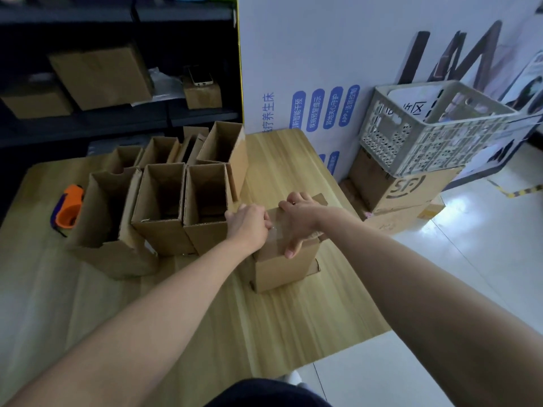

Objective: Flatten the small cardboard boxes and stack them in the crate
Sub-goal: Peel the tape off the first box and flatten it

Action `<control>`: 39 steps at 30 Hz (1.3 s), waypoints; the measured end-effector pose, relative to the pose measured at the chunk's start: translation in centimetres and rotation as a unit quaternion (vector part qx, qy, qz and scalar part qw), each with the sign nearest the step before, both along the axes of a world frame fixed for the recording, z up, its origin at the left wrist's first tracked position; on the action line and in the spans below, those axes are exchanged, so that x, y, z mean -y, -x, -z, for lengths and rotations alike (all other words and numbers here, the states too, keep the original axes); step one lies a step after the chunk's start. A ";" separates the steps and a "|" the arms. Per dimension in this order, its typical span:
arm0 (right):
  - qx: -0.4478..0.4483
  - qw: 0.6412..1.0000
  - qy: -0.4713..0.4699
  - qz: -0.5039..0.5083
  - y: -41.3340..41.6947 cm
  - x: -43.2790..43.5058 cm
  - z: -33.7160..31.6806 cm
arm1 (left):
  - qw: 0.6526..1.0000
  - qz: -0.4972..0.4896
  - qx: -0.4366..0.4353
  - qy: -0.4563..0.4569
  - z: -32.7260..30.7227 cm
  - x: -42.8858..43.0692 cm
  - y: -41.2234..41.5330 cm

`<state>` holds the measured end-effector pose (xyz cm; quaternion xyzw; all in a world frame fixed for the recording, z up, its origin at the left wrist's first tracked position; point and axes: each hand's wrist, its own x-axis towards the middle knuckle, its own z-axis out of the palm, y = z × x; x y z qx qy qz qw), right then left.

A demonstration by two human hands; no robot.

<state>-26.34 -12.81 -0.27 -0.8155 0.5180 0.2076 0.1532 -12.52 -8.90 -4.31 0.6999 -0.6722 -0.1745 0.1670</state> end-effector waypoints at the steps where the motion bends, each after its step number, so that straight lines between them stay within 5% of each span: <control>1: 0.002 1.000 -0.002 -0.003 0.1 0.0 0.0 | 0.999 0.018 0.029 0.015 0.0 -0.1 0.2; 5: 0.001 1.000 -0.002 -0.012 0.2 -0.2 -0.2 | 0.994 0.085 0.073 -0.001 -0.4 -0.4 -0.4; 13: -0.001 1.000 -0.001 -0.005 0.1 -0.2 -0.2 | 0.983 0.060 -0.164 -0.057 -0.8 -1.9 -1.7; 18: -0.003 1.000 -0.009 0.004 0.0 -0.4 -0.4 | 0.987 0.077 -0.118 -0.072 -1.4 -1.3 -1.1; 21: -0.002 1.000 -0.014 0.017 0.1 -0.7 -0.4 | 0.977 0.085 -0.176 -0.084 -1.7 -1.3 -1.7; 26: 0.006 1.000 -0.017 0.022 0.1 -0.9 -0.5 | 0.919 -0.004 -0.381 -0.096 -1.8 -2.8 -3.2; 31: 0.003 0.999 -0.019 0.035 -0.1 -0.8 -0.6 | 0.740 -0.062 -0.649 -0.164 -2.4 -3.4 -5.3; 39: 0.020 1.000 -0.006 -0.013 -2.9 -2.7 1.0 | 0.713 -0.118 -0.681 -0.118 -2.3 -4.3 -5.7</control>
